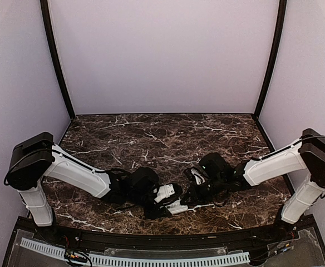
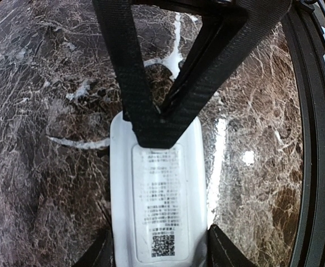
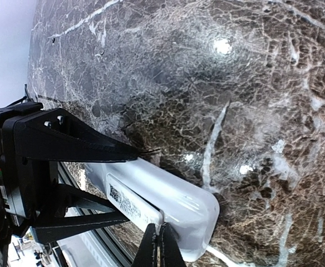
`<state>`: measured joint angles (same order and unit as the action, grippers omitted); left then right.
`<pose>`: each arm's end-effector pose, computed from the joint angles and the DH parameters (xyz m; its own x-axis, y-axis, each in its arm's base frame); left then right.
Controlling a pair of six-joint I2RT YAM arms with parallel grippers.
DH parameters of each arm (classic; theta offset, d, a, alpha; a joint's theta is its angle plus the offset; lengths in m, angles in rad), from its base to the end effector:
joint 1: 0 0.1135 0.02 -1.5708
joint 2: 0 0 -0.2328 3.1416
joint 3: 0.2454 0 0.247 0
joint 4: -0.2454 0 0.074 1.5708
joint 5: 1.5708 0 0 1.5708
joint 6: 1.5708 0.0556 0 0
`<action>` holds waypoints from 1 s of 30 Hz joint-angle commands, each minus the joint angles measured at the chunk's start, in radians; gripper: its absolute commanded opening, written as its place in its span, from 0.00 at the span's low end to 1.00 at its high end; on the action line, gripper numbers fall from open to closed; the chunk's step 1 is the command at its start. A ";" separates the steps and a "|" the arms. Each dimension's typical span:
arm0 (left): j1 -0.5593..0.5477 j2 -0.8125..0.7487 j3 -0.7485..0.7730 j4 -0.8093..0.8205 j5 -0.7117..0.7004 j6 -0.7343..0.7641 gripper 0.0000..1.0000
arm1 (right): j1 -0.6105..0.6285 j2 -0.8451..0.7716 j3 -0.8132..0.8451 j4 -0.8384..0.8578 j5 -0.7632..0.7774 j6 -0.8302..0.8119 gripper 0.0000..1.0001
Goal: Load the batteries into the remote control
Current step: Press the battery cover on the remote control.
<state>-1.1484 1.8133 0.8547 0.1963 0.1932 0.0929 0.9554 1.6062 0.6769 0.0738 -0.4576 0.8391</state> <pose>0.1361 -0.3288 0.0891 -0.1936 0.6527 -0.7324 0.9742 0.2160 -0.0649 0.1537 0.2599 0.0966 -0.9607 -0.2025 -0.1900 -0.2769 0.6466 0.7108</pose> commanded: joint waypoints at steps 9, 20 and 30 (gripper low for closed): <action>-0.011 0.039 -0.034 -0.034 0.022 -0.007 0.00 | 0.055 0.008 0.023 0.166 -0.279 0.038 0.00; -0.010 0.036 -0.040 -0.032 0.021 -0.005 0.00 | 0.064 0.022 0.057 0.060 -0.200 0.020 0.00; -0.010 0.027 -0.047 -0.009 0.016 -0.018 0.00 | 0.116 0.071 0.149 -0.171 -0.015 -0.026 0.00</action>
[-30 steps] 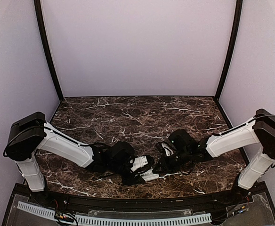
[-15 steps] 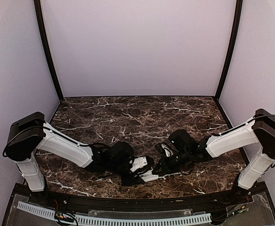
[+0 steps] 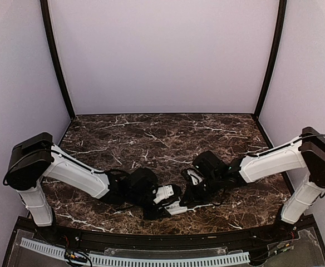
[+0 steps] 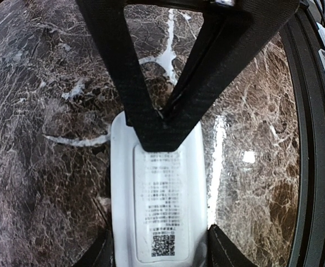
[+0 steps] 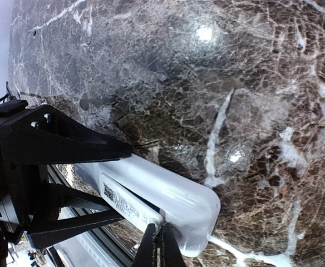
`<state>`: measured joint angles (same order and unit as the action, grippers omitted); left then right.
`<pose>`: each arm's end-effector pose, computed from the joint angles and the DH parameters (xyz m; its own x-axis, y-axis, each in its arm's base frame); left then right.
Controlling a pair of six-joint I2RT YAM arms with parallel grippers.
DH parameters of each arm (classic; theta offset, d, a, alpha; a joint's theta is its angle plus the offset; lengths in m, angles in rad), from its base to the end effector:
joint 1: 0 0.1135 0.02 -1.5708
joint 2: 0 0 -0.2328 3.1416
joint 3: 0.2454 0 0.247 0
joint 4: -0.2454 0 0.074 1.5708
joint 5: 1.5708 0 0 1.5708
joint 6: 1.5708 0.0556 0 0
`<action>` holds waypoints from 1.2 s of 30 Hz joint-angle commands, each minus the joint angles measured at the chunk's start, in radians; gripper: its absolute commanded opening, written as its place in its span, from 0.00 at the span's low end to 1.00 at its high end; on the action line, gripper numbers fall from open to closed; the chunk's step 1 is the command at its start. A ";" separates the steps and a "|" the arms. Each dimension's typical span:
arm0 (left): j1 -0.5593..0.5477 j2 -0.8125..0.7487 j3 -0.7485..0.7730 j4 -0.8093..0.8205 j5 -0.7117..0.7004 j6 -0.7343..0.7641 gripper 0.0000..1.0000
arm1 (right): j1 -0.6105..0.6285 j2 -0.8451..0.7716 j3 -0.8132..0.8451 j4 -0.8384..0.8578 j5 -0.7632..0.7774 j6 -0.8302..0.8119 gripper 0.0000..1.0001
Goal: Load the batteries into the remote control
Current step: Press the battery cover on the remote control.
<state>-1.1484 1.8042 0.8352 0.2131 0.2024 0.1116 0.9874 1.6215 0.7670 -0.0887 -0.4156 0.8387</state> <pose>0.1343 -0.3260 0.0883 -0.1733 0.6516 -0.7385 0.9788 0.1968 -0.0560 0.1508 0.2692 0.1036 -0.9631 -0.2239 -0.1494 -0.2660 0.7071 0.6552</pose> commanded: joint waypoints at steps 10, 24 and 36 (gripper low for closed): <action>-0.010 0.035 -0.031 -0.026 0.007 -0.039 0.00 | 0.136 0.091 0.182 -0.254 0.124 -0.070 0.01; -0.010 0.030 -0.038 -0.024 0.014 -0.035 0.00 | 0.146 -0.010 0.184 -0.228 0.200 -0.075 0.17; -0.010 0.026 -0.036 -0.037 0.015 -0.032 0.00 | 0.106 -0.052 0.170 -0.275 0.216 -0.082 0.16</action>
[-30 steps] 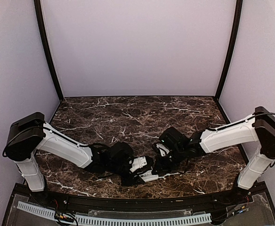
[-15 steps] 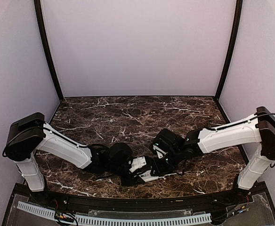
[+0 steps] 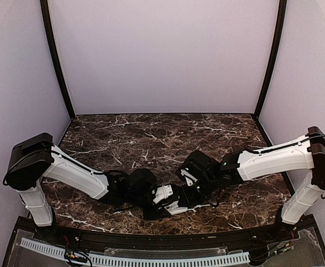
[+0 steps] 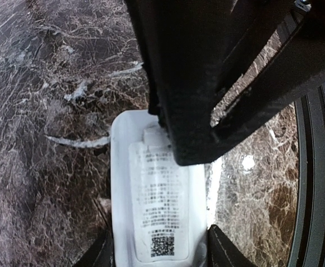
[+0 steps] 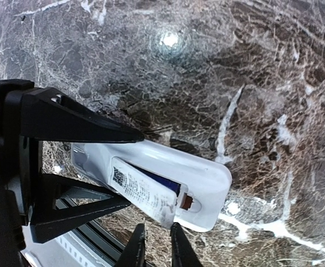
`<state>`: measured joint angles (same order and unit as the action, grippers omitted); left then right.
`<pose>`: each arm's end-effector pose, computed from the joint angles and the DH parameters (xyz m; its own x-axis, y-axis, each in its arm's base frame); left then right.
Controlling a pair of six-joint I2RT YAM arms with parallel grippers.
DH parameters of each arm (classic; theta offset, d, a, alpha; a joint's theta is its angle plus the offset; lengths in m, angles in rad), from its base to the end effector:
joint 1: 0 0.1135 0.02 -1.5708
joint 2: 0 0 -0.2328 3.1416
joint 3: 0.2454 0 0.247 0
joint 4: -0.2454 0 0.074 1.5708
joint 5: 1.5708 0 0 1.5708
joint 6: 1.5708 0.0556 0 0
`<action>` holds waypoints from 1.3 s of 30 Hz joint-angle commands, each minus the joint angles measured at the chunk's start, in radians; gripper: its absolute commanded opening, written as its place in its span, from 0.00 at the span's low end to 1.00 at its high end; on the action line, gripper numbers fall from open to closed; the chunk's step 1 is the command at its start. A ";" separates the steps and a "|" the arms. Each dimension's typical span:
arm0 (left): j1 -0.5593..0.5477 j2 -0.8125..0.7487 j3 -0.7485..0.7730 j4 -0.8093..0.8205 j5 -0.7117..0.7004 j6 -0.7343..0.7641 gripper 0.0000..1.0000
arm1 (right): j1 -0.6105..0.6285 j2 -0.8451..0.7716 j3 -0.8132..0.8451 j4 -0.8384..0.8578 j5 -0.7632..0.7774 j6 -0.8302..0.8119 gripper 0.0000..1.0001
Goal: Load the batteries into the remote control
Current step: Press the battery cover on the remote control.
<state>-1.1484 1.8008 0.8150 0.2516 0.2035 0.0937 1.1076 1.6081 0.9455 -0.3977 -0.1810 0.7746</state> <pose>0.1335 -0.3245 0.0875 -0.1841 0.6332 -0.7518 0.9763 0.2063 -0.0654 0.1329 0.2884 0.1338 -0.9216 -0.3055 -0.2394 -0.3844 0.8038 0.4540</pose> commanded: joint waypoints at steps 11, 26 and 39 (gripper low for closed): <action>-0.010 0.029 -0.014 -0.086 0.014 -0.014 0.00 | -0.038 -0.011 -0.001 0.039 -0.040 -0.045 0.14; -0.010 0.025 -0.017 -0.086 0.002 -0.016 0.00 | -0.058 0.065 -0.060 0.128 -0.056 -0.030 0.00; -0.010 0.026 -0.017 -0.087 -0.001 -0.018 0.02 | -0.060 0.019 -0.054 0.130 -0.079 -0.028 0.00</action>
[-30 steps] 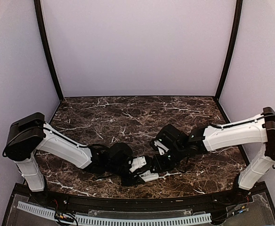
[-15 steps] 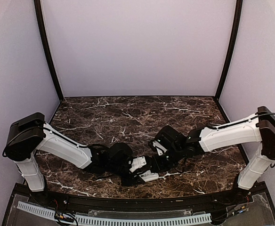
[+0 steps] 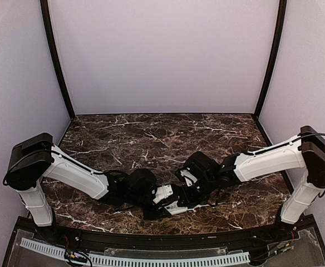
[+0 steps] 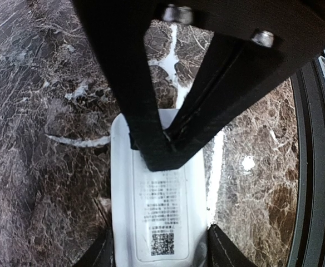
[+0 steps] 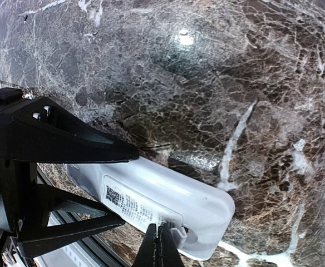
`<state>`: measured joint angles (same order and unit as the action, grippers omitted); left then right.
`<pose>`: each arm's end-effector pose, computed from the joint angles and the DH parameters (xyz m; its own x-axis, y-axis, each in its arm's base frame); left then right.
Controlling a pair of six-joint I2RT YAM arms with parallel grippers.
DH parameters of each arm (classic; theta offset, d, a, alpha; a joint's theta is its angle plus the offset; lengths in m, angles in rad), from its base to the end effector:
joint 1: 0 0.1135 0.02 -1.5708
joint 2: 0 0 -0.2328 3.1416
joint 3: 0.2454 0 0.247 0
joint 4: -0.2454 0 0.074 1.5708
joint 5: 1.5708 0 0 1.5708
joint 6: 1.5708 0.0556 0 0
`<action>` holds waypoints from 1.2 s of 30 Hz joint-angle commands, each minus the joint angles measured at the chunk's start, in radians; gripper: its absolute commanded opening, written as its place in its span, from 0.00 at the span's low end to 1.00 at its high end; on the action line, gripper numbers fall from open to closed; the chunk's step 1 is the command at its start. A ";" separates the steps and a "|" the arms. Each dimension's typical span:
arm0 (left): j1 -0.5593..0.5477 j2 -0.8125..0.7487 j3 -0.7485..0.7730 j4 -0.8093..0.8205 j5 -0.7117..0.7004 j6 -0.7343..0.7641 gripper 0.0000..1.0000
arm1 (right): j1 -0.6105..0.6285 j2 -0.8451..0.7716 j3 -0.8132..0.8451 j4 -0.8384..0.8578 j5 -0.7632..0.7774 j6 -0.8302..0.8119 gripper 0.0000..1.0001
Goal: Load the batteries into the remote control
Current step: Press the battery cover on the remote control, then pick up the remote control from the center of the board.
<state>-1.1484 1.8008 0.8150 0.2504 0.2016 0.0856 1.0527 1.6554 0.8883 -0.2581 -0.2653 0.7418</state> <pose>0.1336 -0.3244 0.0874 -0.1924 0.6324 -0.7503 0.9745 0.2129 -0.0704 0.1458 0.2853 0.1133 -0.9240 -0.3045 -0.2312 -0.3817 0.7669 0.5158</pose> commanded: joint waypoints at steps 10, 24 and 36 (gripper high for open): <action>-0.010 0.025 -0.017 -0.088 0.000 -0.011 0.03 | -0.112 -0.244 -0.047 -0.080 0.092 -0.014 0.21; -0.010 -0.032 -0.001 -0.137 -0.028 0.012 0.49 | -0.481 -0.504 -0.183 -0.091 0.075 -0.131 0.99; -0.011 0.018 0.044 -0.214 -0.030 0.022 0.61 | -0.482 -0.541 -0.258 -0.049 0.036 -0.117 0.99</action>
<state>-1.1549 1.7882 0.8467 0.1585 0.1776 0.0963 0.5739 1.1313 0.6468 -0.3420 -0.2058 0.6323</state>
